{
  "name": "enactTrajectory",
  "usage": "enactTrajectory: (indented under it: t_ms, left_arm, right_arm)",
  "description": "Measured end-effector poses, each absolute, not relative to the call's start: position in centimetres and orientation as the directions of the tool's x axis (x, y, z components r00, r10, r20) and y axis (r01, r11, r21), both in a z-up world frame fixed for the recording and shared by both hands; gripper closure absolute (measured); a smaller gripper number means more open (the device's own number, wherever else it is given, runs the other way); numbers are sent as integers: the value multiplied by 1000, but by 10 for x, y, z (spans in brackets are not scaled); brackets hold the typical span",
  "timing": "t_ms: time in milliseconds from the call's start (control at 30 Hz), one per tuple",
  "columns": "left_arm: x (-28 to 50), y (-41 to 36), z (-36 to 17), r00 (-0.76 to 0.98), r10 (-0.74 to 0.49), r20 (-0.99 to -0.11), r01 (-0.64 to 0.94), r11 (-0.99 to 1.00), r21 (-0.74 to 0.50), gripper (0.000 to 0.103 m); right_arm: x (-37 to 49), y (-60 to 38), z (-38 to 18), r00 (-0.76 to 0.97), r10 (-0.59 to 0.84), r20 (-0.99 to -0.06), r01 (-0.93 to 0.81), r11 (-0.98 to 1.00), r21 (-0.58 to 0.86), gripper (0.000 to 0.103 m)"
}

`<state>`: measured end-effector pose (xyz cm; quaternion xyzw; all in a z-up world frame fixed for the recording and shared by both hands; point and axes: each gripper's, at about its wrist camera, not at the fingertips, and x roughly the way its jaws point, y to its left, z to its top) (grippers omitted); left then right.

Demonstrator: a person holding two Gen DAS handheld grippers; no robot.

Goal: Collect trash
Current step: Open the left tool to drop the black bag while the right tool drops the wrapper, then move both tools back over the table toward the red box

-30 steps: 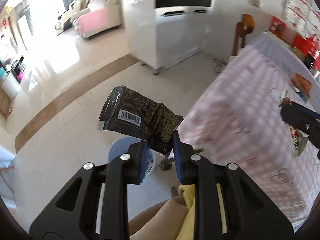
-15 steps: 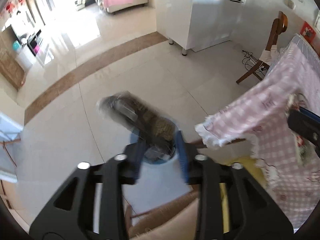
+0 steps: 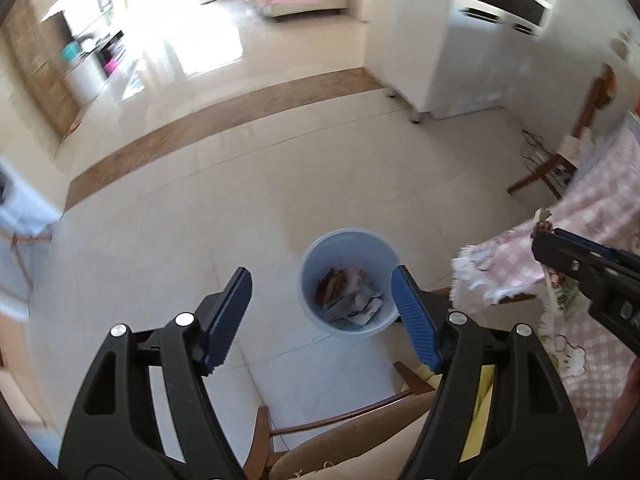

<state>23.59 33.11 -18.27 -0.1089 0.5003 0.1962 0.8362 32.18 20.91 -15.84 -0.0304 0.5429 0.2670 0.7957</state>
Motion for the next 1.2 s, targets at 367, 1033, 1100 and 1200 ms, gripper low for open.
enactTrajectory:
  t_ms: [367,1033,1100,1200]
  left_arm:
    - [198,368,-195,353,277,-894,-537,842,50,32]
    - [188,306,-134,501,269,-823,-463,886,8,32]
    - [189,294,-123,522,284,-804,-446,895,27,32]
    - [192,272,-105,569,272,-776,-406,914,22,32]
  right_arm:
    - [322,267,-186,218,367,-904,-496,840,222,35]
    - [274,169,-107,323,466,-824,-496,825,272,34]
    - [272,152,-93,350,484,-802,-480,828,290,31]
    - [271,124,-82,395,468,-791,-441,852,283,30]
